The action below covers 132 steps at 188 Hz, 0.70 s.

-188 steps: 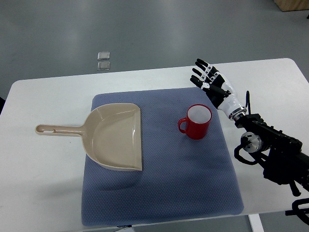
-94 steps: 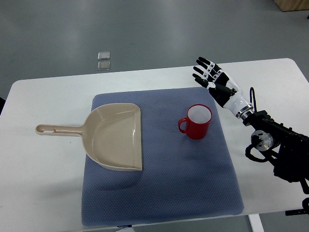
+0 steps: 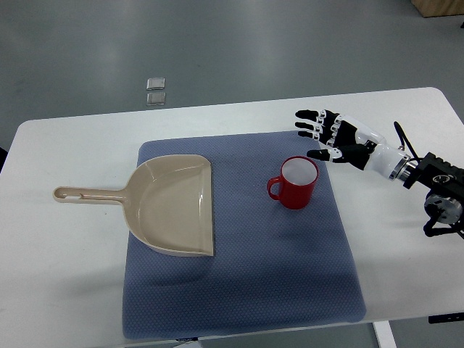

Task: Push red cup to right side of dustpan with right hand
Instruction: 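Lower the right hand toward the red mug from beside it, then curl the right hand fingers around the red mug's side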

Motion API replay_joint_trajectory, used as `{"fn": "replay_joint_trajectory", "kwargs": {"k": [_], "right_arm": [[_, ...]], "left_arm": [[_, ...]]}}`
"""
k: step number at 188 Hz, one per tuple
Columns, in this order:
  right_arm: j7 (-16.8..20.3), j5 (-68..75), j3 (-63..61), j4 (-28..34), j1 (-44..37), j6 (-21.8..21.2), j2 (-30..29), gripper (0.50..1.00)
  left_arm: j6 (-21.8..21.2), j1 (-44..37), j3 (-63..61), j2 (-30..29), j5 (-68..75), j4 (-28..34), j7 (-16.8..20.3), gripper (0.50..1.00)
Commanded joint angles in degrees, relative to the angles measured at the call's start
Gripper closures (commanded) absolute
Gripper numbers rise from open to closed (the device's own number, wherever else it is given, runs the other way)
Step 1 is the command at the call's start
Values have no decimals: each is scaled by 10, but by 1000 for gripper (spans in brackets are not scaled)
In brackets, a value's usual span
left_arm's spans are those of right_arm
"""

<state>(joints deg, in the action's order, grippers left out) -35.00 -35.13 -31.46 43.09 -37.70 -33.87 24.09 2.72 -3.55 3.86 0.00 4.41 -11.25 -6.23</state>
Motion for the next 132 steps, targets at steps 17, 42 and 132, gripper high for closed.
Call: {"fn": "replay_joint_trajectory", "kwargs": {"k": [17, 42, 132], "right_arm": [[0, -40, 0, 37, 18, -4, 23, 564], [0, -80, 0, 38, 28, 6, 18, 566], [0, -105, 0, 31, 49, 86, -2, 566]], "left_arm": [[0, 0, 0, 0, 0, -1, 0, 500], [0, 0, 0, 0, 0, -1, 0, 500], [0, 0, 0, 0, 0, -1, 0, 500]]}}
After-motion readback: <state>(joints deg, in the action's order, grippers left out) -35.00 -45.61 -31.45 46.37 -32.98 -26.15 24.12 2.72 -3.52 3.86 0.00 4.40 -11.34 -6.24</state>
